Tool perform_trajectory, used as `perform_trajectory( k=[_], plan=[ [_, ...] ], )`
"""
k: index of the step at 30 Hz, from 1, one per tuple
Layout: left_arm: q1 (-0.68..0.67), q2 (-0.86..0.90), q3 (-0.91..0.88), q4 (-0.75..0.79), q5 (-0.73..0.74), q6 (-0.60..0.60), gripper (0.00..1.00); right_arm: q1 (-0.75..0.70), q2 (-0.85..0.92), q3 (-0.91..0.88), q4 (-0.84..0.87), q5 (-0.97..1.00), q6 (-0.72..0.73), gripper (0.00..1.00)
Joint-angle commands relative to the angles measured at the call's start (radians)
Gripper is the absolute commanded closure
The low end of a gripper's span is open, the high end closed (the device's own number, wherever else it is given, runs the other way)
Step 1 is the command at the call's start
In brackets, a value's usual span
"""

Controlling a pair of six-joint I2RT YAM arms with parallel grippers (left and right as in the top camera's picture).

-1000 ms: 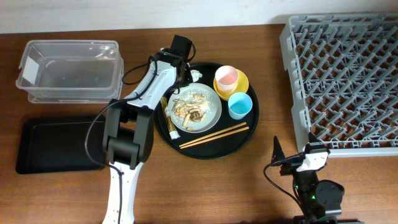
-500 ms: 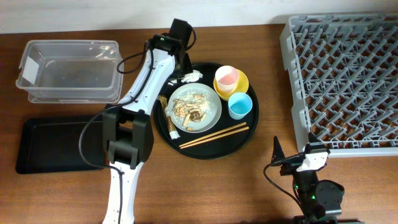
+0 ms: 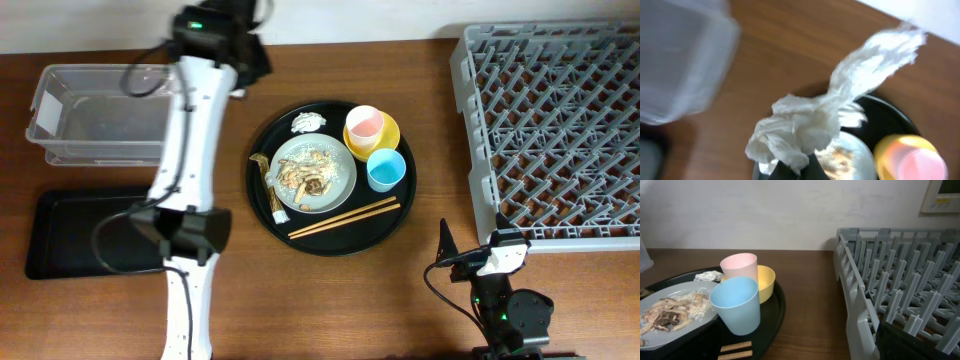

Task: Sort waste into correct bins and load items into the dishwasher rack
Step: 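Carry the tissue left and drop it into the clear bin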

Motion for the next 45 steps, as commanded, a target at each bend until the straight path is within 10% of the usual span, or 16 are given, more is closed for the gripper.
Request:
perform_trajectory(
  k=[1, 8, 12, 36, 39, 41, 42, 45],
  plan=[
    [0.143, -0.002, 0.07, -0.084, -0.009, -0.065, 0.99, 0.005, -0.004, -0.005, -0.005, 0.006, 0.007, 0.02],
    [0.373, -0.007, 0.07, -0.084, 0.303, -0.007, 0.99, 0.005, -0.004, -0.005, -0.005, 0.006, 0.007, 0.02],
    [0.473, -0.014, 0.07, -0.084, 0.303, 0.119, 0.99, 0.005, -0.004, -0.005, -0.005, 0.006, 0.007, 0.02],
    [0.59, 0.116, 0.067, 0.141, 0.126, 0.025, 0.91, 0.005, -0.004, -0.005, -0.005, 0.006, 0.007, 0.02],
    [0.59, 0.136, 0.067, 0.141, 0.127, 0.024, 0.74, 0.005, -0.004, -0.005, -0.005, 0.006, 0.007, 0.02],
    [0.59, 0.147, 0.067, 0.13, 0.127, 0.025, 0.26, 0.005, -0.004, -0.005, -0.005, 0.006, 0.007, 0.02],
    [0.59, 0.148, 0.067, 0.124, 0.127, 0.025, 0.17, 0.005, -0.004, -0.005, -0.005, 0.006, 0.007, 0.02],
    [0.59, 0.147, 0.068, 0.109, 0.14, 0.025, 0.13, 0.005, -0.004, -0.005, -0.005, 0.006, 0.007, 0.02]
  ],
)
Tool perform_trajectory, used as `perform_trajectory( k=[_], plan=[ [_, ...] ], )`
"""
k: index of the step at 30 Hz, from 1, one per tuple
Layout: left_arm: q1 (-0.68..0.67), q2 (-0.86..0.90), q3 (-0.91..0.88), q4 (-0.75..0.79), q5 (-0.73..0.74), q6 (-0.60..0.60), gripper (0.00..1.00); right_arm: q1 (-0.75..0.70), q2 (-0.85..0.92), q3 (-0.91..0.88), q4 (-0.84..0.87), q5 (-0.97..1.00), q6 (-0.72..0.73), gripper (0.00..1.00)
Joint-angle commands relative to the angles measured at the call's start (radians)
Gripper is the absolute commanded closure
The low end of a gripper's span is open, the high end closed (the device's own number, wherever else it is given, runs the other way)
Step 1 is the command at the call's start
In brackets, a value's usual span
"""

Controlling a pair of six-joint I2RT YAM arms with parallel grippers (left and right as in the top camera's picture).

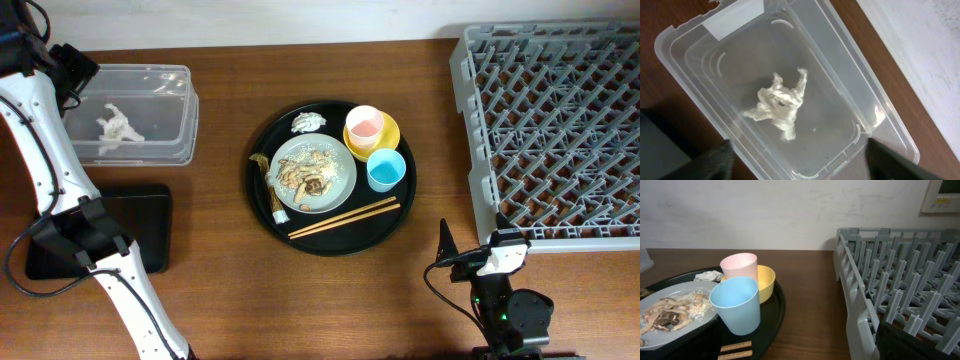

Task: Sort waste into correct bins and load items into the dishwasher rack
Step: 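Carry the tissue left and drop it into the clear bin, then reach the left gripper back to the remaining tissue on the tray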

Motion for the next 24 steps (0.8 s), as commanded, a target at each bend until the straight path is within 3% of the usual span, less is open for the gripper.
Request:
perform_trajectory(
  k=[1, 4, 8, 11, 16, 21, 24],
  plan=[
    [0.002, 0.019, 0.016, -0.027, 0.029, 0.004, 0.13, 0.005, -0.004, -0.005, -0.005, 0.006, 0.007, 0.02],
    [0.002, 0.015, 0.034, -0.049, 0.163, 0.013, 0.13, 0.005, -0.004, -0.005, -0.005, 0.006, 0.007, 0.02],
    [-0.012, 0.015, 0.087, -0.008, 0.618, 0.169, 0.13, 0.005, -0.004, -0.005, -0.005, 0.006, 0.007, 0.02],
    [-0.072, 0.015, 0.109, -0.003, 0.769, 0.244, 0.13, 0.005, -0.004, -0.005, -0.005, 0.006, 0.007, 0.02],
    [-0.204, 0.016, 0.11, -0.045, 0.736, 0.304, 0.14, 0.005, -0.004, -0.005, -0.005, 0.006, 0.007, 0.02],
    [-0.418, 0.019, 0.107, -0.087, 0.503, 0.303, 0.15, 0.005, -0.004, -0.005, -0.005, 0.006, 0.007, 0.02],
    [-0.536, 0.032, 0.107, -0.087, 0.252, 0.279, 0.15, 0.005, -0.004, -0.005, -0.005, 0.006, 0.007, 0.02]
  ],
)
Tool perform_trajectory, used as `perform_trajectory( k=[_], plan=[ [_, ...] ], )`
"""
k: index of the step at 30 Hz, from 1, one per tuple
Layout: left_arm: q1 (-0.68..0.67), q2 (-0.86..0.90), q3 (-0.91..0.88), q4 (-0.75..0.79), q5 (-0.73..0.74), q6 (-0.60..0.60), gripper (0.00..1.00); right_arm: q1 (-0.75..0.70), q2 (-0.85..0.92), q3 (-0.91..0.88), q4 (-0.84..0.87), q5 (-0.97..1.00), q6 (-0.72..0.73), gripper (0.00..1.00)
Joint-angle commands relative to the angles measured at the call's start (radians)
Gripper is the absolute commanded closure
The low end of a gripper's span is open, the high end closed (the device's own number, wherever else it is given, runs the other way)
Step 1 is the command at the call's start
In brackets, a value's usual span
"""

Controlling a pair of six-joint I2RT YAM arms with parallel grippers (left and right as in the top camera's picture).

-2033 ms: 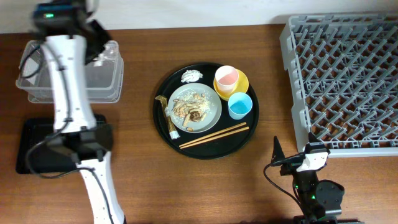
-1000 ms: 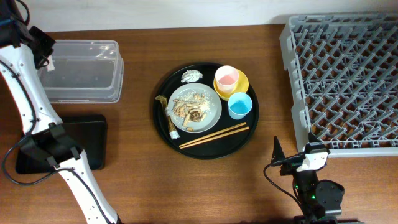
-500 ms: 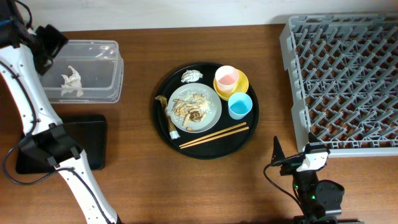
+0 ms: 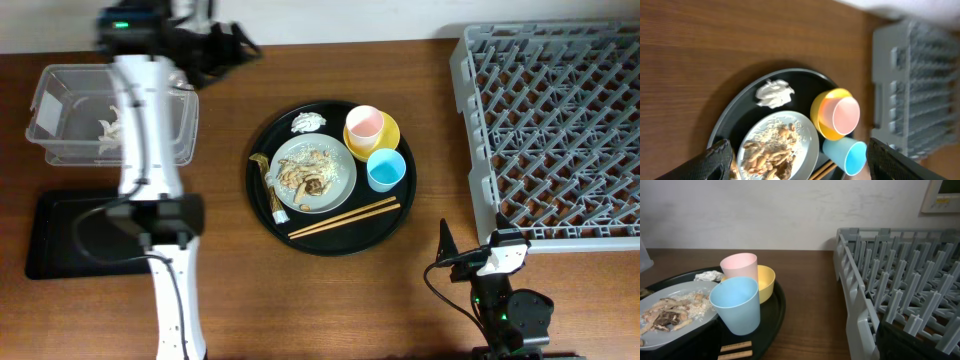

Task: Sort waste into correct bins and load items into the dishwasher rack
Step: 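Reach the left gripper back to the remaining tissue on the tray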

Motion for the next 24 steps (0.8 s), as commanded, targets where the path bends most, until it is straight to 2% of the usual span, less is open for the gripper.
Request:
perform_trajectory(
  k=[1, 3, 7, 10, 16, 19, 24],
  plan=[
    [-0.177, 0.041, 0.015, 0.0, -0.435, -0.031, 0.15, 0.005, -0.004, -0.005, -0.005, 0.006, 0.007, 0.02],
    [-0.226, 0.068, 0.015, 0.01, -0.519, -0.057, 0.17, 0.005, -0.004, -0.005, -0.005, 0.006, 0.007, 0.02],
    [-0.295, 0.137, 0.015, 0.045, -0.575, -0.076, 0.2, 0.005, -0.004, -0.005, -0.005, 0.005, 0.007, 0.02],
    [-0.315, 0.188, 0.015, 0.059, -0.575, -0.145, 0.25, 0.005, -0.004, -0.005, -0.005, 0.006, 0.007, 0.02],
    [-0.314, 0.274, 0.015, 0.101, -0.576, -0.204, 0.37, 0.005, -0.004, -0.005, -0.005, 0.006, 0.008, 0.02],
    [-0.314, 0.316, 0.015, 0.135, -0.574, -0.269, 0.38, 0.005, -0.004, -0.005, -0.005, 0.006, 0.008, 0.02],
    [-0.318, 0.372, 0.015, 0.139, -0.571, -0.276, 0.41, 0.005, -0.004, -0.005, -0.005, 0.006, 0.007, 0.02]
  ],
)
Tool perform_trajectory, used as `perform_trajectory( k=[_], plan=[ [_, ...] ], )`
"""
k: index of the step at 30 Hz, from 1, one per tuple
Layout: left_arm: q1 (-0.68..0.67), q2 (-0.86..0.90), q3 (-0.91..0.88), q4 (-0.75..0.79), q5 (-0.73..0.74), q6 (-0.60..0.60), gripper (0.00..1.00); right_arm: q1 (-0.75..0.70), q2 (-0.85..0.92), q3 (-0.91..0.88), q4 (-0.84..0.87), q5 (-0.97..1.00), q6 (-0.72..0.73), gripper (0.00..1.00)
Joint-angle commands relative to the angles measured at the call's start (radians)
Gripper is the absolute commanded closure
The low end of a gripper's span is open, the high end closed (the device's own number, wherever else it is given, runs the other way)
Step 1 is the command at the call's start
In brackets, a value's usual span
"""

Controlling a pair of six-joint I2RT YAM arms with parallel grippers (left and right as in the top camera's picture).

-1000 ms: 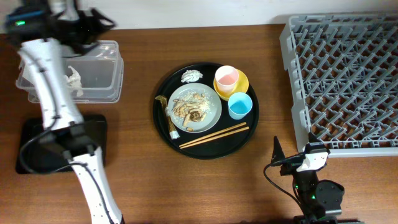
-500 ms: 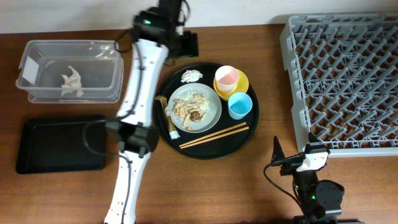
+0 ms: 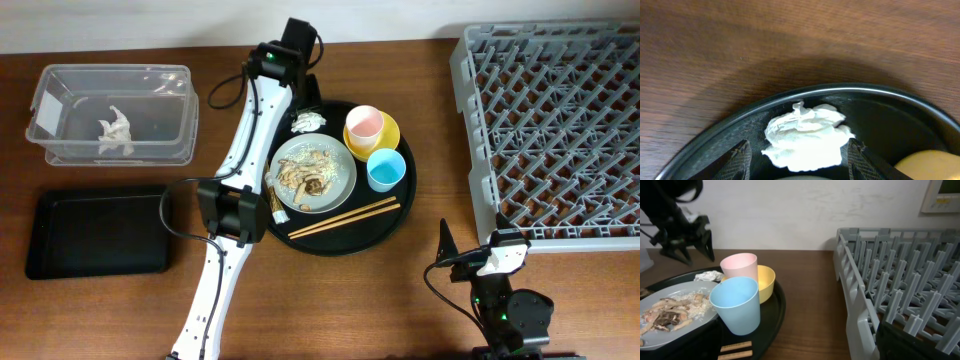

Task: Sort waste into correct bins and load items into the dishwasher rack
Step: 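Reach the left gripper back to the remaining tissue on the tray, then grasp the tissue and drop it into the clear bin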

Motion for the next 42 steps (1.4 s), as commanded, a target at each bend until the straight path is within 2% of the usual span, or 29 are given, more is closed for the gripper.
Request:
perform_trajectory(
  k=[1, 9, 10, 12, 13, 15, 17, 23, 26, 31, 39, 40, 41, 42],
  plan=[
    [-0.002, 0.068, 0.014, -0.004, -0.01, -0.039, 0.41, 0.005, -0.004, -0.005, -0.005, 0.006, 0.007, 0.02],
    [-0.006, 0.105, 0.012, -0.016, -0.01, -0.039, 0.43, 0.005, -0.004, -0.005, -0.005, 0.006, 0.007, 0.02],
    [-0.006, 0.105, 0.012, -0.016, -0.01, -0.039, 0.48, 0.005, -0.004, -0.005, -0.005, 0.006, 0.007, 0.02],
    [-0.006, 0.104, 0.013, -0.019, -0.009, -0.039, 0.72, 0.005, -0.004, -0.005, -0.005, 0.006, 0.007, 0.02],
    [-0.006, 0.101, 0.015, -0.021, -0.005, -0.039, 0.81, 0.005, -0.004, -0.005, -0.005, 0.006, 0.007, 0.02],
    [-0.005, 0.092, 0.033, -0.029, -0.003, -0.039, 0.93, 0.005, -0.004, -0.005, -0.005, 0.006, 0.007, 0.02],
    [-0.003, 0.078, 0.069, -0.041, -0.003, -0.039, 0.99, 0.005, -0.004, -0.005, -0.005, 0.006, 0.007, 0.02],
    [0.012, -0.065, 0.098, -0.051, -0.008, -0.039, 0.99, 0.005, -0.004, -0.005, -0.005, 0.006, 0.007, 0.02],
    [0.051, -0.168, 0.098, -0.05, -0.064, -0.039, 0.99, 0.005, -0.004, -0.005, -0.005, 0.006, 0.007, 0.02],
    [0.173, -0.27, 0.098, -0.052, -0.264, -0.039, 0.99, 0.005, -0.004, -0.005, -0.005, 0.006, 0.007, 0.02],
    [0.428, -0.278, 0.042, -0.089, -0.317, -0.039, 0.99, 0.005, -0.004, -0.005, -0.005, 0.006, 0.007, 0.02],
    [0.45, -0.278, 0.029, -0.09, -0.317, -0.039, 0.94, 0.005, -0.004, -0.005, -0.005, 0.006, 0.007, 0.01],
    [0.474, -0.278, 0.013, -0.093, -0.316, -0.039, 0.78, 0.005, -0.004, -0.005, -0.005, 0.006, 0.007, 0.02],
    [0.486, -0.278, 0.005, -0.096, -0.314, -0.039, 0.47, 0.005, -0.004, -0.005, -0.005, 0.006, 0.007, 0.02]
  ],
)
